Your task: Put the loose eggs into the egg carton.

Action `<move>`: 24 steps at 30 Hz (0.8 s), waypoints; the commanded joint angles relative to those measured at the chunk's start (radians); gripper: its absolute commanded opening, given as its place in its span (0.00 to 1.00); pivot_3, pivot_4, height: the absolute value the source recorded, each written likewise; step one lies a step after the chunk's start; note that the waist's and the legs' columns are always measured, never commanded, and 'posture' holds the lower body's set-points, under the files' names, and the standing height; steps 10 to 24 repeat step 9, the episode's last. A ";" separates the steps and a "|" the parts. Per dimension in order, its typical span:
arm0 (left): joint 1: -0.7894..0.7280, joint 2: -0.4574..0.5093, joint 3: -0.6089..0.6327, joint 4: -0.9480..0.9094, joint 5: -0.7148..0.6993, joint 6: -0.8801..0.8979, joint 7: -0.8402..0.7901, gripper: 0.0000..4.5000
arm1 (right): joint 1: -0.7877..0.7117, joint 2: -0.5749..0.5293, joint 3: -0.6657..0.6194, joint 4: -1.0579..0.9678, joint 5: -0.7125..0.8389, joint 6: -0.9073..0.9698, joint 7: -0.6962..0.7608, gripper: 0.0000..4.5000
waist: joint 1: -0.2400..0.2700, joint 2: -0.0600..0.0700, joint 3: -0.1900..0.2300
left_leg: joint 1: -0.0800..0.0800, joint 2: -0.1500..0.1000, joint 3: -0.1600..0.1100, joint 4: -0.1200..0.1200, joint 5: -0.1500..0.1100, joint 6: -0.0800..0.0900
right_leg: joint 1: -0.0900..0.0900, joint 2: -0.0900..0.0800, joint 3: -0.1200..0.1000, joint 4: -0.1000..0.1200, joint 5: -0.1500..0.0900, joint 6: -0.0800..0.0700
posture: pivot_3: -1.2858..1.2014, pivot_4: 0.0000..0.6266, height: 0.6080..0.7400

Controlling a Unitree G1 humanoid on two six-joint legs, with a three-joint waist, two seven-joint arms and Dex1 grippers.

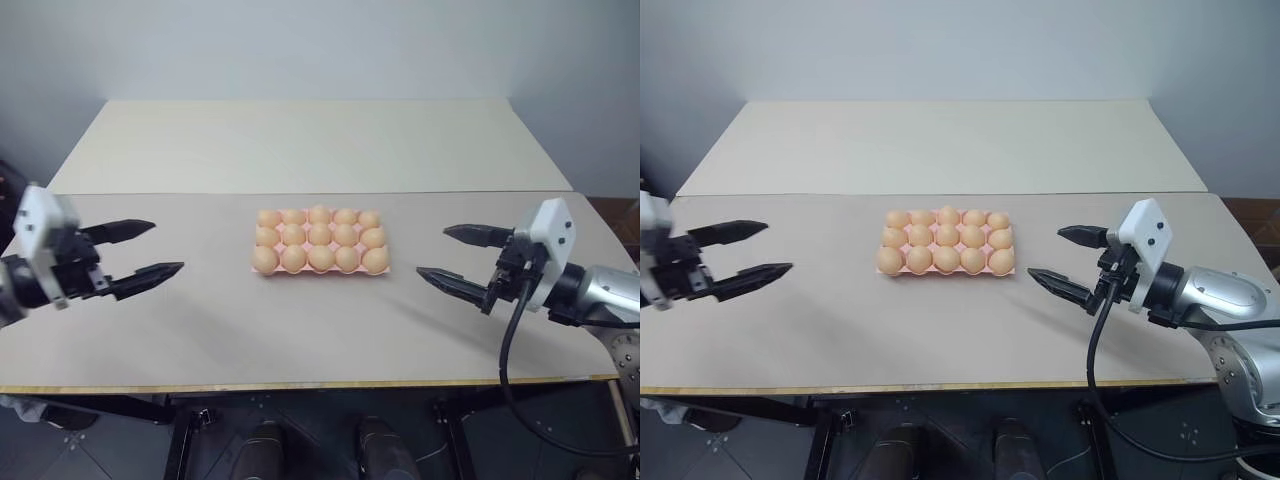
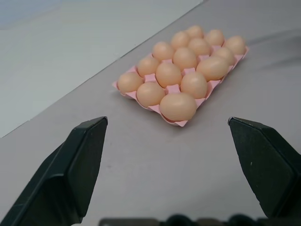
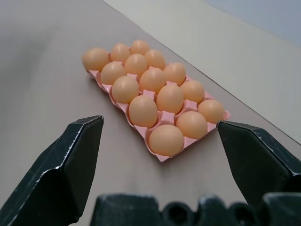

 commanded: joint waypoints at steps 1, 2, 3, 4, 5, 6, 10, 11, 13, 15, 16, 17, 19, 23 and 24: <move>0.053 -0.025 0.075 -0.111 -0.062 0.049 0.062 0.99 | -0.025 -0.023 -0.003 0.021 -0.015 -0.035 0.036 1.00 | 0.004 0.000 0.000 | 0.000 0.000 0.000 0.000 0.000 0.000 | 0.000 0.000 0.000 0.000 0.000 0.000 | 0.52 0.24 1.00; 0.073 -0.033 0.082 -0.131 -0.066 0.052 0.074 0.99 | -0.031 -0.023 0.002 0.031 -0.021 -0.039 0.041 1.00 | 0.004 0.000 0.000 | 0.001 -0.001 0.000 0.000 0.000 0.000 | 0.001 0.000 0.000 0.000 0.000 0.000 | 0.52 0.24 1.00; 0.090 -0.039 0.089 -0.147 -0.073 0.054 0.082 0.99 | -0.040 -0.023 0.006 0.039 -0.025 -0.040 0.045 1.00 | 0.004 0.000 0.000 | 0.001 0.000 0.001 0.000 0.000 0.000 | 0.000 0.000 0.000 0.000 0.000 0.000 | 0.52 0.24 1.00; 0.103 -0.044 0.094 -0.160 -0.080 0.057 0.089 0.99 | -0.049 -0.022 0.010 0.046 -0.028 -0.042 0.051 1.00 | 0.003 0.000 0.000 | 0.000 0.000 0.001 0.000 0.000 0.000 | 0.000 0.000 0.000 0.000 0.000 0.000 | 0.52 0.24 1.00; 0.112 -0.045 0.097 -0.168 -0.086 0.059 0.098 0.99 | -0.056 -0.021 0.012 0.051 -0.030 -0.043 0.056 1.00 | 0.003 0.000 0.000 | 0.000 0.000 0.001 0.000 0.000 0.000 | 0.000 0.000 0.001 0.000 0.000 0.000 | 0.52 0.24 1.00; 0.119 -0.044 0.098 -0.173 -0.088 0.059 0.105 0.99 | -0.063 -0.021 0.016 0.055 -0.031 -0.045 0.060 1.00 | 0.003 0.000 0.000 | 0.000 0.000 0.001 0.000 0.000 0.000 | -0.001 0.000 0.001 0.000 0.000 0.000 | 0.52 0.24 1.00; 0.120 -0.037 0.103 -0.174 -0.122 0.085 0.123 0.99 | -0.079 -0.020 0.025 0.064 -0.035 -0.048 0.070 1.00 | 0.003 0.000 0.000 | 0.000 0.000 0.001 0.000 0.000 0.000 | -0.001 0.000 0.001 0.000 0.000 0.000 | 0.52 0.24 1.00; 0.120 -0.037 0.103 -0.174 -0.122 0.085 0.123 0.99 | -0.079 -0.020 0.025 0.064 -0.035 -0.048 0.070 1.00 | 0.003 0.000 0.000 | 0.000 0.000 0.001 0.000 0.000 0.000 | -0.001 0.000 0.001 0.000 0.000 0.000 | 0.52 0.24 1.00; 0.120 -0.037 0.103 -0.174 -0.122 0.085 0.123 0.99 | -0.079 -0.020 0.025 0.064 -0.035 -0.048 0.070 1.00 | 0.003 0.000 0.000 | 0.000 0.000 0.001 0.000 0.000 0.000 | -0.001 0.000 0.001 0.000 0.000 0.000 | 0.52 0.24 1.00; 0.120 -0.037 0.103 -0.174 -0.122 0.085 0.123 0.99 | -0.079 -0.020 0.025 0.064 -0.035 -0.048 0.070 1.00 | 0.003 0.000 0.000 | 0.000 0.000 0.001 0.000 0.000 0.000 | -0.001 0.000 0.001 0.000 0.000 0.000 | 0.52 0.24 1.00; 0.120 -0.037 0.103 -0.174 -0.122 0.085 0.123 0.99 | -0.079 -0.020 0.025 0.064 -0.035 -0.048 0.070 1.00 | 0.003 0.000 0.000 | 0.000 0.000 0.001 0.000 0.000 0.000 | -0.001 0.000 0.001 0.000 0.000 0.000 | 0.52 0.24 1.00; 0.120 -0.037 0.103 -0.174 -0.122 0.085 0.123 0.99 | -0.079 -0.020 0.025 0.064 -0.035 -0.048 0.070 1.00 | 0.003 0.000 0.000 | 0.000 0.000 0.001 0.000 0.000 0.000 | -0.001 0.000 0.001 0.000 0.000 0.000 | 0.52 0.24 1.00; 0.120 -0.037 0.103 -0.174 -0.122 0.085 0.123 0.99 | -0.079 -0.020 0.025 0.064 -0.035 -0.048 0.070 1.00 | 0.003 0.000 0.000 | 0.000 0.000 0.001 0.000 0.000 0.000 | -0.001 0.000 0.001 0.000 0.000 0.000 | 0.52 0.24 1.00; 0.120 -0.037 0.103 -0.174 -0.122 0.085 0.123 0.99 | -0.079 -0.020 0.025 0.064 -0.035 -0.048 0.070 1.00 | 0.003 0.000 0.000 | 0.000 0.000 0.001 0.000 0.000 0.000 | -0.001 0.000 0.001 0.000 0.000 0.000 | 0.52 0.24 1.00; 0.120 -0.037 0.103 -0.174 -0.122 0.085 0.123 0.99 | -0.079 -0.020 0.025 0.064 -0.035 -0.048 0.070 1.00 | 0.003 0.000 0.000 | 0.000 0.000 0.001 0.000 0.000 0.000 | -0.001 0.000 0.001 0.000 0.000 0.000 | 0.52 0.24 1.00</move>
